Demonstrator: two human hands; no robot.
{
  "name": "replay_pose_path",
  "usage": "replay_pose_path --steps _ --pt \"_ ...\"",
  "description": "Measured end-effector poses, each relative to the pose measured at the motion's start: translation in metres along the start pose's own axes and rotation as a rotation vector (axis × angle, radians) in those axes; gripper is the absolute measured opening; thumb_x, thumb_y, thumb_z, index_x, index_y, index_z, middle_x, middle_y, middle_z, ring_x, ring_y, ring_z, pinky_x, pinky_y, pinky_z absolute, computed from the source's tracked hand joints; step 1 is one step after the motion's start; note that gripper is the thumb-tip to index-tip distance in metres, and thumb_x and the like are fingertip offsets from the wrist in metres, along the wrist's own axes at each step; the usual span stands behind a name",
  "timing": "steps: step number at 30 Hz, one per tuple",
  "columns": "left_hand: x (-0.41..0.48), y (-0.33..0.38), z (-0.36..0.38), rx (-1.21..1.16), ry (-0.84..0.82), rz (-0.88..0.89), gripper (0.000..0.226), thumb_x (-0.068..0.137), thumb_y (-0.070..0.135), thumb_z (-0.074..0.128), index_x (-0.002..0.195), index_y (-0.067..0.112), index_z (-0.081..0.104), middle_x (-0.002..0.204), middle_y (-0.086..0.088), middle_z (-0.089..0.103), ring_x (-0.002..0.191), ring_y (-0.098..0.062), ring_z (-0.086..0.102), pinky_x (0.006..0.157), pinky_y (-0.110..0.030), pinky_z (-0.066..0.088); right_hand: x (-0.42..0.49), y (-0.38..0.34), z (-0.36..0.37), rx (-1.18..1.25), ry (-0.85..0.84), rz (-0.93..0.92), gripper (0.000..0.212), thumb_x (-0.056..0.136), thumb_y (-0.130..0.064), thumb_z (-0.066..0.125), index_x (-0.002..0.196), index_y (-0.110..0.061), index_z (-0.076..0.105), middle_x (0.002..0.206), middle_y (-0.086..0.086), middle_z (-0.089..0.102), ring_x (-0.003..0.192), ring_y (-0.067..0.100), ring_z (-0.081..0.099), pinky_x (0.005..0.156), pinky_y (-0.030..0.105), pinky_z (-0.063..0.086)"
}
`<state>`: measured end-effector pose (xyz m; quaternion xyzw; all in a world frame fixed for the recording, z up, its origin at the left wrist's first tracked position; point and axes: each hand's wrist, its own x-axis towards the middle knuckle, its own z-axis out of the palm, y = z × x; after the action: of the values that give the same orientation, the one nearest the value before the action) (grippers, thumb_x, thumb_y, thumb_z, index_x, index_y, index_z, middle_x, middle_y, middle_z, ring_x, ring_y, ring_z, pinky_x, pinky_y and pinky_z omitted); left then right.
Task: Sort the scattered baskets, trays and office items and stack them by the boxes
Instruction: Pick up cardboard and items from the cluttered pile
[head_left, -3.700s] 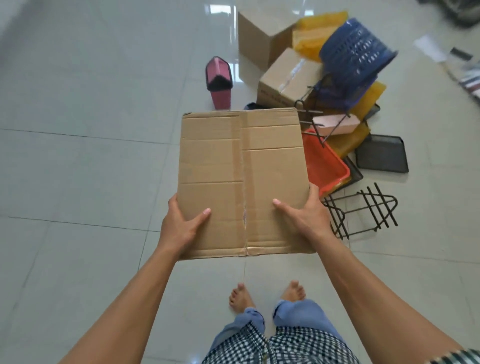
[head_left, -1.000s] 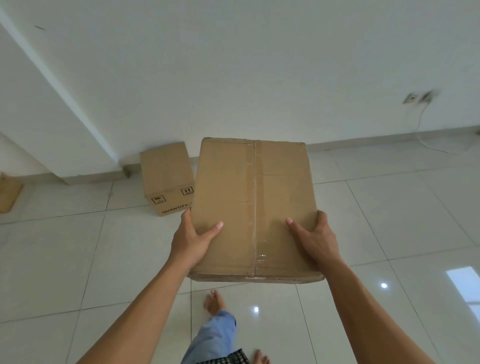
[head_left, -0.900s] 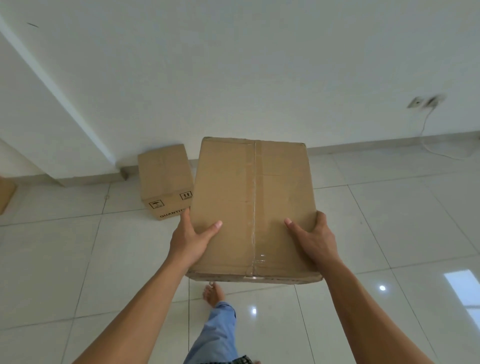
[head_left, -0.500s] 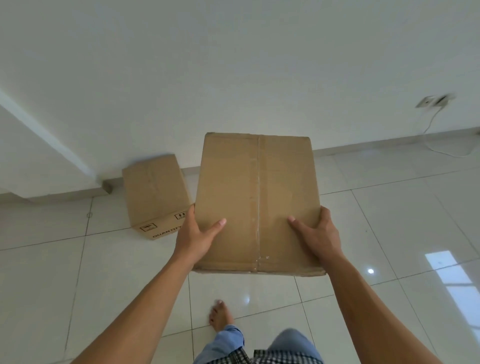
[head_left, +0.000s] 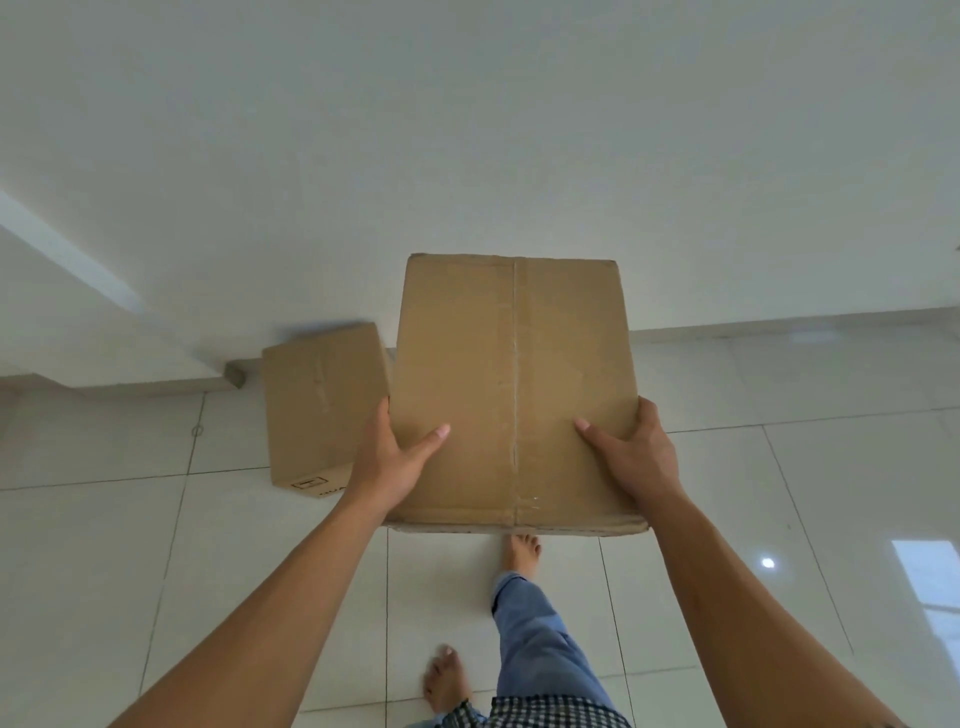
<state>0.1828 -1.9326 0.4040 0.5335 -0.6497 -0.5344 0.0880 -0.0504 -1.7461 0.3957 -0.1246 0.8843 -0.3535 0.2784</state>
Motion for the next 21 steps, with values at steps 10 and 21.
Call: replay_pose_path --steps 10,21 --pt "0.112 0.007 0.021 0.025 0.024 -0.24 0.099 0.079 0.062 0.074 0.157 0.03 0.023 0.153 0.006 0.044 0.137 -0.022 0.046 0.113 -0.044 0.039 0.135 -0.025 0.046 -0.074 -0.181 0.026 0.087 0.077 -0.061 0.077 0.145 -0.025 0.037 0.13 0.0 0.06 0.115 0.027 0.059 0.094 0.041 0.049" --pt "0.216 -0.072 0.054 -0.077 -0.068 -0.494 0.097 0.083 0.051 0.076 0.158 0.028 0.02 0.153 0.004 0.044 0.132 -0.018 0.047 0.107 -0.035 0.038 0.228 0.005 0.136 -0.187 -0.29 0.138 0.085 0.081 -0.054 0.077 0.148 -0.025 0.034 0.134 0.003 0.058 0.121 0.031 0.057 0.095 0.04 0.047"
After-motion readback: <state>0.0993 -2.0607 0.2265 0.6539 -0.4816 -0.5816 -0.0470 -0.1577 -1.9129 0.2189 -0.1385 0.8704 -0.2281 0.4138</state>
